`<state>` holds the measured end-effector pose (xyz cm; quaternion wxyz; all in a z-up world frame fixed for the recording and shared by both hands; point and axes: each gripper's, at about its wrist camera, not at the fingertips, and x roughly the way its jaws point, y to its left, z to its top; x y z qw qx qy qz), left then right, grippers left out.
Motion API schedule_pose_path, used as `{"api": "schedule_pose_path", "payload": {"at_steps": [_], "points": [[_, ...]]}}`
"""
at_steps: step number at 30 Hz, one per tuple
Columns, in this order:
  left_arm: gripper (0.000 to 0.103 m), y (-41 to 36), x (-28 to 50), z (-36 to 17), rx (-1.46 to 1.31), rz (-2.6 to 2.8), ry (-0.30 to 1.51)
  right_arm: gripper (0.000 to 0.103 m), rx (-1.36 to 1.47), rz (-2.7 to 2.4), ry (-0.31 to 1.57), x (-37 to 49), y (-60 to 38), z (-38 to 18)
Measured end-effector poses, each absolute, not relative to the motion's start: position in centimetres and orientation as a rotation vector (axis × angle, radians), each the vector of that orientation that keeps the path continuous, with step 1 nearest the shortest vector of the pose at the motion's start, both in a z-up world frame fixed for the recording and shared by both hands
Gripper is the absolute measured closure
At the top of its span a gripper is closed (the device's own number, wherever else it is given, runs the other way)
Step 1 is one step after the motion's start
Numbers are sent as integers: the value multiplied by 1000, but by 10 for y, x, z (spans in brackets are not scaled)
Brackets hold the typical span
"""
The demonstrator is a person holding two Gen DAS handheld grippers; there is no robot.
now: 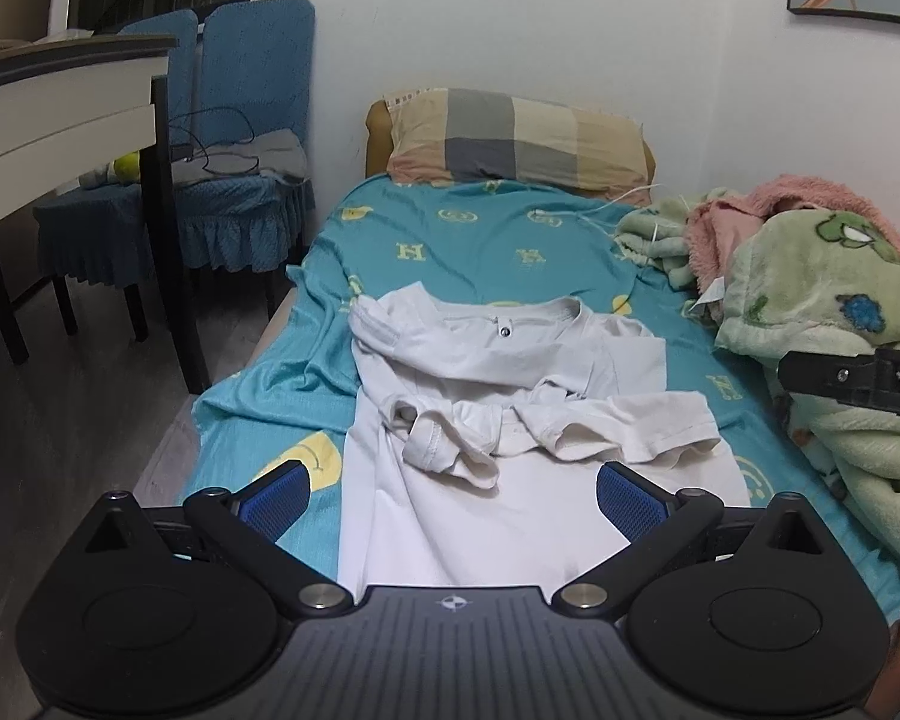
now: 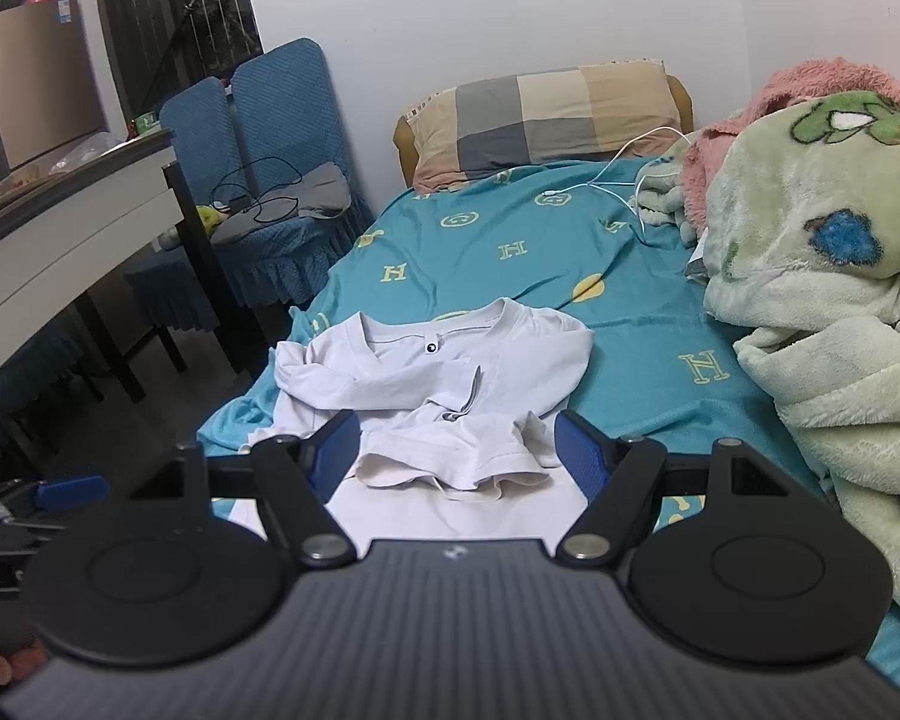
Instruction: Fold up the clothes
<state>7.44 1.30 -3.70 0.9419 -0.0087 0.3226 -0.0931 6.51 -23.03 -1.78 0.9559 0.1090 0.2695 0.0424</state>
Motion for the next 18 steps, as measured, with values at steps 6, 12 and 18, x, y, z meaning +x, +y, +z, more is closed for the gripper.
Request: {"api": "schedule_pose_path", "payload": {"at_steps": [6, 12, 18], "points": [[0, 23, 73, -44, -73, -169, 720, 29, 232, 87, 561, 69, -230, -21], [0, 19, 76, -46, -125, -164, 800, 30, 261, 73, 578, 70, -241, -26], [1, 22, 84, -64, -181, -111, 919, 29, 307, 41, 625, 72, -250, -33]]}}
